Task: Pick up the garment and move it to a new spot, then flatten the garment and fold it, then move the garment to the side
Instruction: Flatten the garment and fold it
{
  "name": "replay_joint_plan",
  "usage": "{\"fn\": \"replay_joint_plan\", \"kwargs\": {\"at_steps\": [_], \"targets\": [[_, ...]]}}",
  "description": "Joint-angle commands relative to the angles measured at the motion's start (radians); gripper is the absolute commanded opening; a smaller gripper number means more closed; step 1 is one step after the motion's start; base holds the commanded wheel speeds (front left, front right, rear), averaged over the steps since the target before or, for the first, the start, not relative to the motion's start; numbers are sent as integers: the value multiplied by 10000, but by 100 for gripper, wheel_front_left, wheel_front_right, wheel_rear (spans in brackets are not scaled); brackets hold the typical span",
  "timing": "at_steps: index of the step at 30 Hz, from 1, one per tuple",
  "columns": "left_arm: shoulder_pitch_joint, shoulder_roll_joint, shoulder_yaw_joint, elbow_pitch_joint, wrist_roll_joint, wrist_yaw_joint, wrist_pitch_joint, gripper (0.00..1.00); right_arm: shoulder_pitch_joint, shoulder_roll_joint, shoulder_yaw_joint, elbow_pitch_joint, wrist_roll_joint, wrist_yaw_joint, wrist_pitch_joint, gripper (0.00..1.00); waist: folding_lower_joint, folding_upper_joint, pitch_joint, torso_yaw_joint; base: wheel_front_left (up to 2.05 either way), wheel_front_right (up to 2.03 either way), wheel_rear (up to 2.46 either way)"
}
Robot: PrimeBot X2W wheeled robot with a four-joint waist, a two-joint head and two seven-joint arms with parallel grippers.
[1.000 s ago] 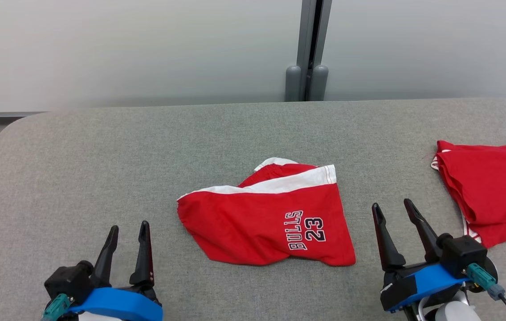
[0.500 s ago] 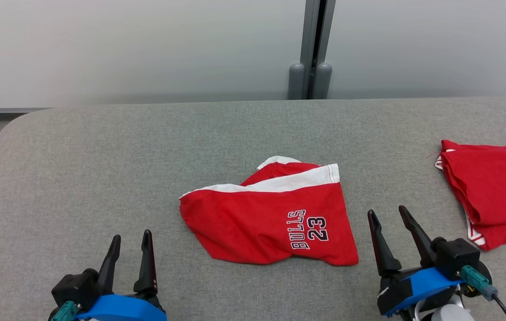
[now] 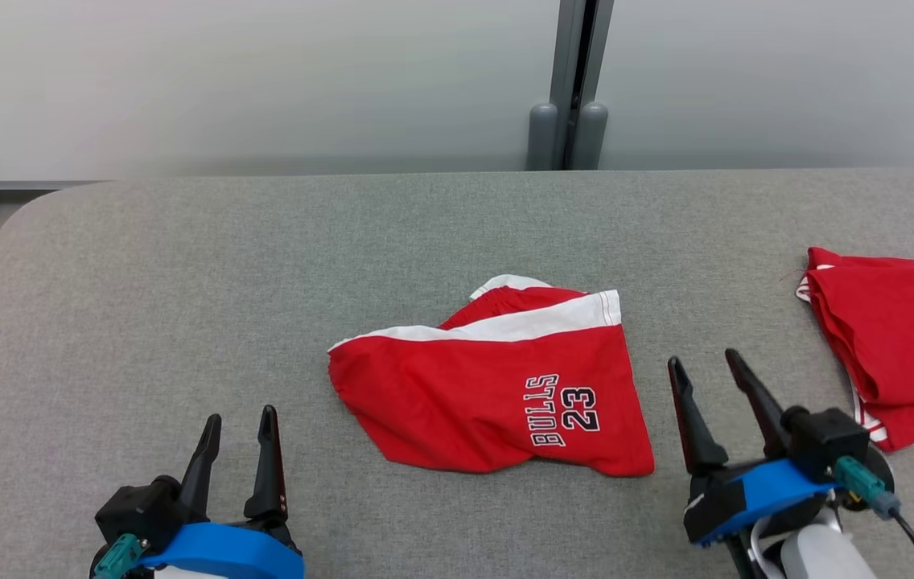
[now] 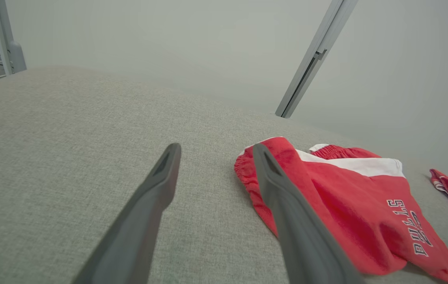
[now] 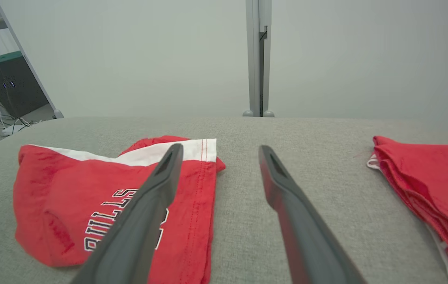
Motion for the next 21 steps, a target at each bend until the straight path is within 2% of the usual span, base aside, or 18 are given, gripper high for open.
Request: {"fn": "replay_joint_plan", "kwargs": {"at_steps": [1,5,9,15,21], "targets": [[-177,-12,67,22,71,-55,-47,100,-285,-17,-73,38,-159,1,-51,100,1,-1,65,46,0,0,0],[-273,-85,93,16,170,-87,-47,100,-931,-17,-218,92,-557,1,176,100,1,-1,239,155,0,0,0],[-421,-167,134,5,241,-133,-47,100,-1794,-15,-515,457,-1054,1,983,100,1,-1,444,327,0,0,0],[-639,-343,110,104,393,-243,-47,100,-3031,-12,-805,1976,-1407,1,2163,100,1,-1,813,768,0,0,0],[-829,-513,140,190,555,-406,-47,100,-3939,-20,-894,3585,-1014,1,2209,100,1,-1,1189,1195,0,0,0]]}}
